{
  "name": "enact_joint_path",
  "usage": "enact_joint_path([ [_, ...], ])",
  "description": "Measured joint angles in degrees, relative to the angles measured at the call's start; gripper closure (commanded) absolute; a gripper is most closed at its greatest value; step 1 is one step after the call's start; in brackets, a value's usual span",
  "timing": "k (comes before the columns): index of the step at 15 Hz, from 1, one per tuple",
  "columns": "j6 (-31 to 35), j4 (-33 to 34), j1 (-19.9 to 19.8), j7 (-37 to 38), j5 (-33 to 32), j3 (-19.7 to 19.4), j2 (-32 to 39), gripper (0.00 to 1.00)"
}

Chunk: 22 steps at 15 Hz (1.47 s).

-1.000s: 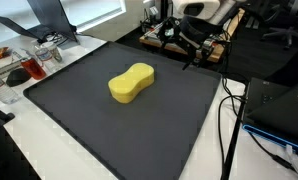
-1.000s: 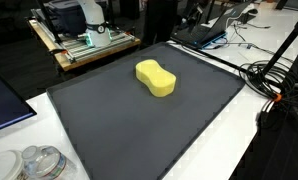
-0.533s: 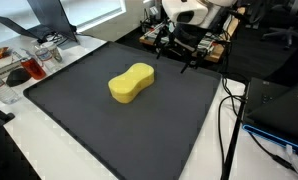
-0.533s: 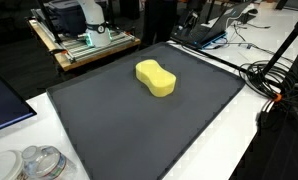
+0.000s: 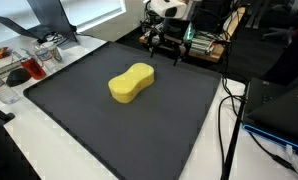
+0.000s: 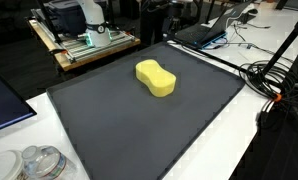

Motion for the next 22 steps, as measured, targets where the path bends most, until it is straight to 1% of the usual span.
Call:
enact_joint_path([
  [6, 14.7, -18.8, -4.9, -12.0, 0.0, -2.1, -11.1, 0.0],
  [8, 20.1, -24.5, -6.1, -18.0, 1.9, -3.4, -14.5, 0.0],
  [9, 23.0, -27.2, -6.0, -22.0, 4.2, -4.8, -16.1, 0.0],
  [10, 25.0, -28.4, -4.9, -26.2, 7.1, -7.0, -16.8, 0.0],
  [11, 25.7, -28.3, -2.9, -30.6, 11.0, -10.0, -16.8, 0.0],
  [12, 26.1, -27.8, 0.1, -35.0, 15.7, -13.9, -16.6, 0.0],
  [14, 25.3, -26.8, 7.4, -42.8, 25.2, -22.7, -17.2, 0.0],
  [15, 23.6, -26.2, 10.1, -46.8, 29.9, -26.7, -18.2, 0.0],
  [16, 21.2, -25.6, 11.6, -51.3, 34.3, -30.0, -19.6, 0.0],
  [17, 18.3, -25.2, 11.8, -55.3, 37.2, -32.6, -21.1, 0.0],
  [18, 15.0, -24.9, 10.5, -58.9, 39.6, -34.1, -22.6, 0.0],
  [20, 8.6, -25.4, 4.6, -64.0, 41.4, -34.5, -25.6, 0.0],
  [22, 3.5, -25.3, -1.5, -66.4, 41.6, -34.7, -27.5, 0.0],
])
